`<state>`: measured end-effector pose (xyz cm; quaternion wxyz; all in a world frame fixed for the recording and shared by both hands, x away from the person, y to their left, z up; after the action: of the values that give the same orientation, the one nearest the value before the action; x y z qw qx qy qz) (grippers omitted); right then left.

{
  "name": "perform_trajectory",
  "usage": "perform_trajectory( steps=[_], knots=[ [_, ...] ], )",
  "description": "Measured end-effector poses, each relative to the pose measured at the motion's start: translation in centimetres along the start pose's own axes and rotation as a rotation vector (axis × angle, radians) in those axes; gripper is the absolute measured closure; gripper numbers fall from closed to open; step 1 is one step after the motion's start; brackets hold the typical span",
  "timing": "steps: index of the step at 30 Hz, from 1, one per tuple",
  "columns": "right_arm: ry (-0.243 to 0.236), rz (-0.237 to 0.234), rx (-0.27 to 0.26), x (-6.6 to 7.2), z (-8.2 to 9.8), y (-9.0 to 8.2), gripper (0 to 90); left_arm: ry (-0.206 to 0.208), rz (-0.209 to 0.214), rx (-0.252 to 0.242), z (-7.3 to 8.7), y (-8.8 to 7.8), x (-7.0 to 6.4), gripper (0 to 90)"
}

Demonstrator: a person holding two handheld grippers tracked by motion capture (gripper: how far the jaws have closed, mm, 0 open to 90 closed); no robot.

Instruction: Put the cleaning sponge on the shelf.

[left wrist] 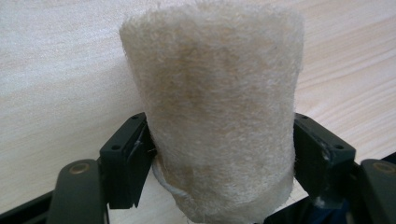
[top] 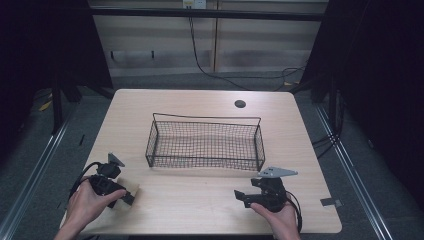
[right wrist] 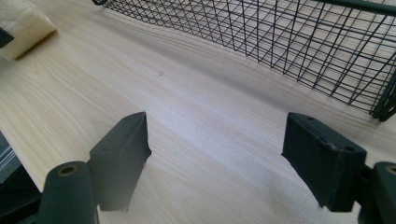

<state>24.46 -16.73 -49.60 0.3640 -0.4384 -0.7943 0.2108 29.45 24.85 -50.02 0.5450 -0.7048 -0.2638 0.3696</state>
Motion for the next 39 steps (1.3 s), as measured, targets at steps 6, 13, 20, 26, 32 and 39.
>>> perform_trajectory(
  steps=[6,13,20,26,32,39],
  knots=[
    [0.0,-0.001,0.004,0.0,0.0,0.0,22.2,0.0,0.004,0.006,0.0,-0.1,-0.1,28.4],
    [0.003,-0.001,-0.002,-0.1,0.0,-0.1,22.3,0.044,0.015,-0.01,0.2,-0.6,-0.1,28.5],
    [0.005,0.002,-0.004,0.0,-0.1,0.0,22.4,0.045,0.035,-0.046,0.4,-1.2,0.0,28.5],
    [0.007,-0.001,-0.006,-0.1,-0.1,-0.1,22.5,0.05,0.037,-0.072,0.4,-1.8,0.1,28.5],
    [0.008,-0.002,-0.005,-0.1,-0.1,0.0,22.4,0.067,0.04,-0.089,0.5,-2.4,-0.3,28.5],
    [0.005,-0.003,-0.006,0.0,-0.1,0.0,22.3,0.079,0.029,-0.115,0.3,-3.5,-0.7,28.5]
  ],
)
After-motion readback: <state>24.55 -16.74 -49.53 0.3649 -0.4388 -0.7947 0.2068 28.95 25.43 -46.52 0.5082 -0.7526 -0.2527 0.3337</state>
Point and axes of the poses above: each handheld gripper's, and its own axes: y roughly forward along the jaws, z roughly out of its underside, x roughly to its left, the point moved 5 cm from there along y, roughly forward along the jaws, and after that the axes turned 13 degrees about y, right-handed, at the moved point
